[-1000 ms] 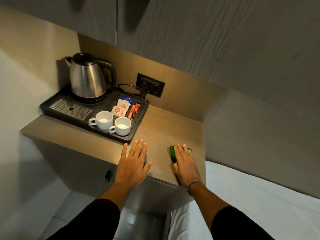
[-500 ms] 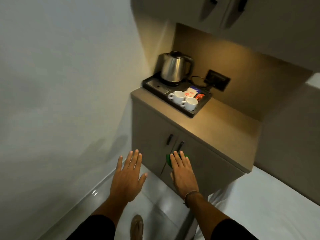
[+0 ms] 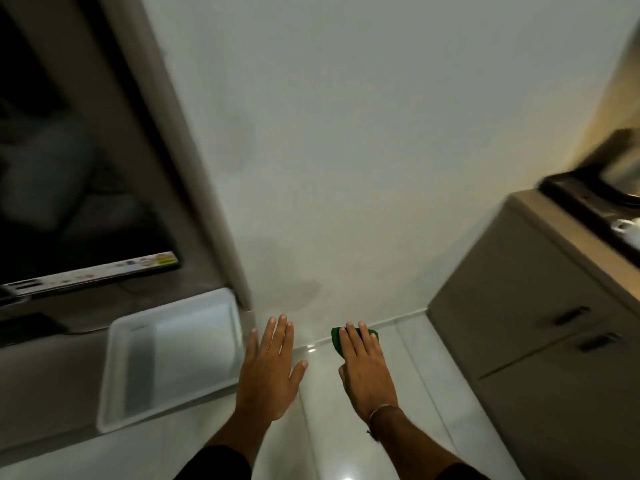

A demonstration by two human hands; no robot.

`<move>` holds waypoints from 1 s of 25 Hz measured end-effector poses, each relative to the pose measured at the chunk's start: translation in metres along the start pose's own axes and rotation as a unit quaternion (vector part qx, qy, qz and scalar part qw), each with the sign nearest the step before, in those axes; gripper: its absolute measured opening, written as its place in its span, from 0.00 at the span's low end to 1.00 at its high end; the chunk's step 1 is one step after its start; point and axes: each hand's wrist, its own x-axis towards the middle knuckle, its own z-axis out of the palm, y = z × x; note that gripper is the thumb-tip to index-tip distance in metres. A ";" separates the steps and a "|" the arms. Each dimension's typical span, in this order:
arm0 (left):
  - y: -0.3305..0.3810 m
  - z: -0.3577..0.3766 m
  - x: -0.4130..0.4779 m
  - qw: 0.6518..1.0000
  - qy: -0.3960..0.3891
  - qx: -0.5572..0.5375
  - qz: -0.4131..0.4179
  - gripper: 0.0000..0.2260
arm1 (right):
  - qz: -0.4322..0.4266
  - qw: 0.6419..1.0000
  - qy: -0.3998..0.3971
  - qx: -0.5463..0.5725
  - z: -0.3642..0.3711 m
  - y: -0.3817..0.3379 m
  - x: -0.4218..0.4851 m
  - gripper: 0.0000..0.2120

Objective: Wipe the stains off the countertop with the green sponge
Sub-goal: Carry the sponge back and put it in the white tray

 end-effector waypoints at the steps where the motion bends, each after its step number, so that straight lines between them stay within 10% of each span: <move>1: -0.031 -0.001 -0.012 1.000 0.003 0.007 -0.022 0.37 | -0.020 1.000 -0.007 0.001 0.010 -0.034 0.008 0.39; 11: -0.254 0.018 -0.085 0.990 -0.026 0.014 -0.138 0.40 | -0.126 0.990 -0.047 0.053 0.095 -0.284 0.080 0.32; 25: -0.293 0.071 -0.042 0.990 -0.055 -0.019 -0.132 0.37 | -0.092 0.981 -0.173 -0.010 0.173 -0.280 0.135 0.39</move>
